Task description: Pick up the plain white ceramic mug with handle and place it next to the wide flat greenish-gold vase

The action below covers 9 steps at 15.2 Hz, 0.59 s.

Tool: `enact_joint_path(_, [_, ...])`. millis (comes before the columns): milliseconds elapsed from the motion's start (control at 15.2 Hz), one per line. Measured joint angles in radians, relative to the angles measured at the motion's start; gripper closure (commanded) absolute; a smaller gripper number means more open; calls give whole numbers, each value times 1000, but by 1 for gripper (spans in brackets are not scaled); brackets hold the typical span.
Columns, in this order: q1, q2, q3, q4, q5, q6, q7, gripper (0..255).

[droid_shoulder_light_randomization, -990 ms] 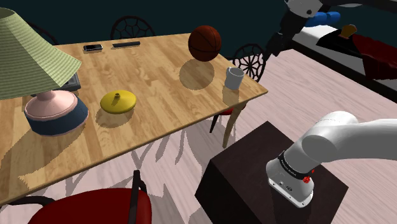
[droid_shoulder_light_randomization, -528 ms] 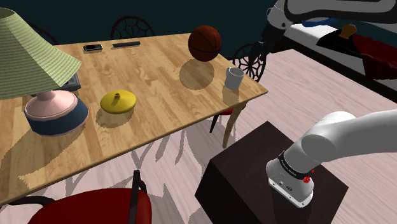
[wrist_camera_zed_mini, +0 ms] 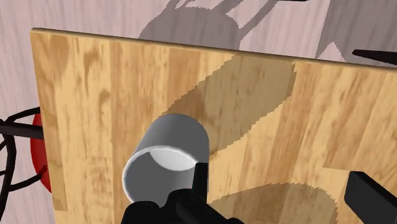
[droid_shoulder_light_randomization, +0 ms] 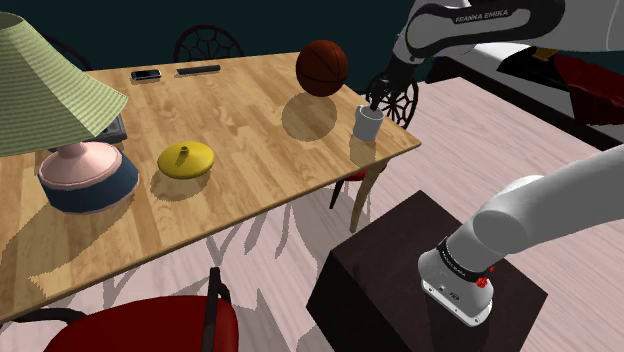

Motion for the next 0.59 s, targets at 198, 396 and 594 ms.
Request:
enact_joint_path(198, [-7, 105, -14, 34, 2, 69, -8, 0])
enact_joint_path(396, [-12, 220, -26, 71, 10, 142, -15, 0])
enact_joint_path(594, [-17, 323, -34, 123, 21, 189, -21, 0])
